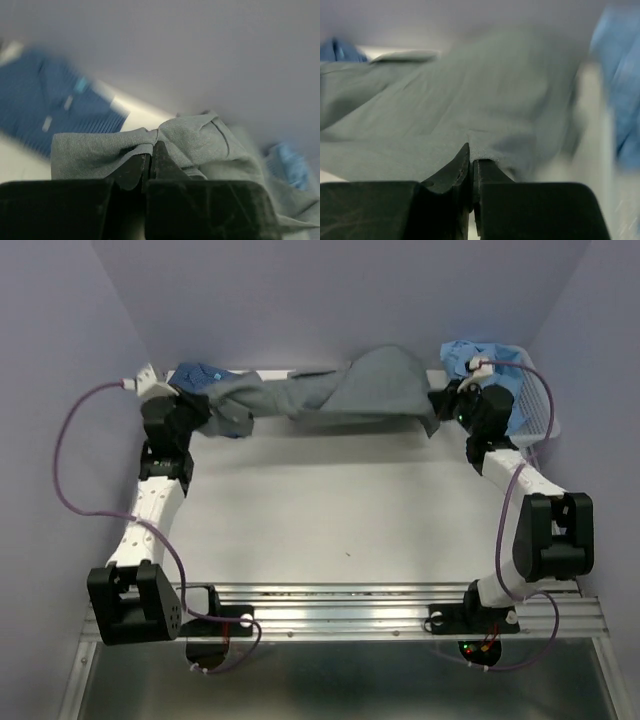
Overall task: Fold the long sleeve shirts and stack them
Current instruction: Flatten the shirt out
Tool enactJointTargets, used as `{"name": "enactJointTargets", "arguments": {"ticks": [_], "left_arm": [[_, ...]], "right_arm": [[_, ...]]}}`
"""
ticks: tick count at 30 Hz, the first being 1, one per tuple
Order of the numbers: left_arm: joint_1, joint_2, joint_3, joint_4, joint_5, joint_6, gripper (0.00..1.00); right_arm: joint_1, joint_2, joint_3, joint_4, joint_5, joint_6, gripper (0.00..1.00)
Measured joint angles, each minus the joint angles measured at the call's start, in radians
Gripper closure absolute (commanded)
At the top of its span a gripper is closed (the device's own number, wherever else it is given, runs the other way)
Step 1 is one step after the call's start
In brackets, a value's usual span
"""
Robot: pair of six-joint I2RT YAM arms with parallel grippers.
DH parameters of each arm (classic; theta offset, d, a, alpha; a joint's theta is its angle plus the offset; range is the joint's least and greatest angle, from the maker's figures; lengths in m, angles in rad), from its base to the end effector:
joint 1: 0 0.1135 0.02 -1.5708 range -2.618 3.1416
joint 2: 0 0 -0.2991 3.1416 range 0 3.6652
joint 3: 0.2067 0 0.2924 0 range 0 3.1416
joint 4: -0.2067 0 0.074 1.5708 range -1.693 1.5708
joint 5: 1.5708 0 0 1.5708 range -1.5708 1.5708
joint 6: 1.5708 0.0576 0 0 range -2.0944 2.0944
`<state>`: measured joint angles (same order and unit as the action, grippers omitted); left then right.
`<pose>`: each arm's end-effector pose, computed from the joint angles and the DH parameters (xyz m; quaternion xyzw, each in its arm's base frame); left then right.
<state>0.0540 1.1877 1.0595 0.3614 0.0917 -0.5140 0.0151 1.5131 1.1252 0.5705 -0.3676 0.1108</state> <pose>0.3273 0.0124 0.4442 -0.1390 0.6047 -0.2063 0.7566 0.4156 0.0270 0.3826 -0.1102 0.6349 0.1642 0.7468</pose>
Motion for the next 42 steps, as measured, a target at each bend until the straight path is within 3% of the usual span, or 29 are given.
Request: {"name": "enactJointTargets", "arguments": {"ticks": [3, 8, 11, 15, 21, 28, 31, 34, 35, 38, 42], "left_arm": [[-0.002, 0.031, -0.213, -0.18, -0.065, -0.037, 1.0], [-0.002, -0.111, -0.377, -0.353, -0.127, -0.114, 1.0], [-0.002, -0.237, -0.394, -0.369, -0.158, -0.143, 1.0], [-0.002, -0.274, -0.394, -0.381, -0.182, -0.158, 1.0], [-0.002, -0.266, -0.394, -0.459, -0.171, -0.173, 1.0], [-0.002, -0.334, -0.385, -0.674, -0.175, -0.23, 1.0], [-0.002, -0.334, -0.377, -0.815, -0.187, -0.322, 1.0], [-0.002, -0.34, -0.407, -0.934, -0.176, -0.394, 0.63], [-0.002, -0.345, -0.419, -0.959, -0.169, -0.402, 0.02], [-0.013, -0.357, -0.436, -1.035, -0.145, -0.417, 0.01], [-0.027, -0.355, -0.356, -1.136, -0.181, -0.42, 0.01]], "right_arm": [[0.0, 0.033, -0.196, -0.194, -0.011, 0.068, 0.97], [0.002, -0.041, -0.285, -0.343, -0.037, 0.192, 0.95], [0.002, -0.117, -0.306, -0.344, -0.049, 0.238, 0.96], [0.002, -0.137, -0.306, -0.391, -0.042, 0.27, 0.96], [0.002, -0.141, -0.257, -0.636, 0.0, 0.29, 0.98], [0.005, -0.383, -0.267, -0.954, 0.191, 0.412, 0.9], [0.005, -0.456, -0.373, -1.02, 0.247, 0.499, 0.87], [0.004, -0.448, -0.505, -1.064, 0.248, 0.577, 0.78], [0.004, -0.434, -0.541, -1.086, 0.254, 0.602, 0.73], [0.004, -0.407, -0.584, -1.212, 0.309, 0.662, 0.0], [0.004, -0.452, -0.539, -1.271, 0.392, 0.674, 0.0]]}}
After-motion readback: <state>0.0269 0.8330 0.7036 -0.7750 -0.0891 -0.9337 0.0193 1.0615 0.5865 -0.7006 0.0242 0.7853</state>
